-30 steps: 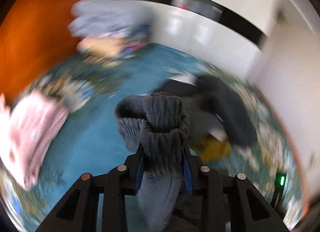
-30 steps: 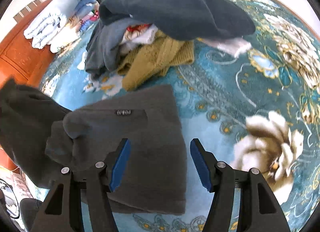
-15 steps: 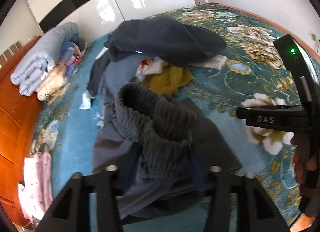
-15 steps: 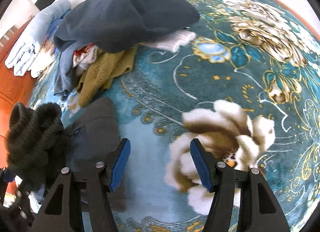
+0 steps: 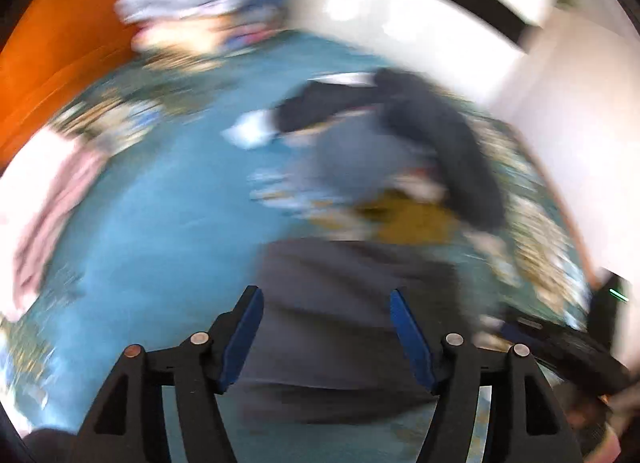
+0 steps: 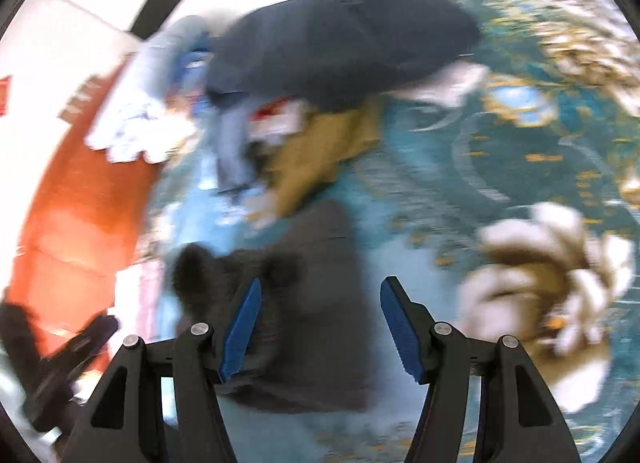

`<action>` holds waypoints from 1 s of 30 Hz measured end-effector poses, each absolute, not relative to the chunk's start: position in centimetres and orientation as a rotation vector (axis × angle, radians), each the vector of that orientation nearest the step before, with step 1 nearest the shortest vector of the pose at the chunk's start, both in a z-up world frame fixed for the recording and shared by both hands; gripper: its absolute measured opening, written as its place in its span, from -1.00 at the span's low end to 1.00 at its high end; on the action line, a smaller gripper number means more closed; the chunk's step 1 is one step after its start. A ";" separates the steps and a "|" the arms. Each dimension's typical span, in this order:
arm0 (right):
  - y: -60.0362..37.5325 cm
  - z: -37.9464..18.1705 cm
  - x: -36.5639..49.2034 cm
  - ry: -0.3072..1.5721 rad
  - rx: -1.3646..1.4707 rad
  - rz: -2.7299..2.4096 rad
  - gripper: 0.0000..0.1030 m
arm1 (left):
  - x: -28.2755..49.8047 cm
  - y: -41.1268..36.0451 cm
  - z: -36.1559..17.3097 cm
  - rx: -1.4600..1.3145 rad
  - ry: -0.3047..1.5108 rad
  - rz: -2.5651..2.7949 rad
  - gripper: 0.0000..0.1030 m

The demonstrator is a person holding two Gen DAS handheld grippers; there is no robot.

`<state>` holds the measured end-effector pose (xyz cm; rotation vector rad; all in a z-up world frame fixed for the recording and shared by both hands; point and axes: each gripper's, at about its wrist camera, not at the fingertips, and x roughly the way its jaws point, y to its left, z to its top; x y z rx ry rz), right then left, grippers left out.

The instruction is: Fold clothes

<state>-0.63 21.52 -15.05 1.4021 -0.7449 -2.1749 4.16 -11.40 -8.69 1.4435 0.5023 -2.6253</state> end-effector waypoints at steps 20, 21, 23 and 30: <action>12.3 -15.6 -2.0 -0.528 1.483 -2.026 -0.49 | 5.0 -12.1 -15.0 1.749 0.789 -2.588 0.32; 13.0 -14.7 -2.0 -0.556 1.443 -2.023 -0.63 | 5.0 -12.1 -14.7 1.740 0.811 -2.612 0.32; 14.3 -12.9 -2.0 -0.611 1.363 -2.015 -0.71 | 5.1 -11.8 -13.9 1.708 0.867 -2.702 0.33; 19.6 -12.5 -3.2 -0.692 1.336 -2.045 -0.71 | 4.8 -8.3 -13.5 1.797 0.713 -2.824 0.35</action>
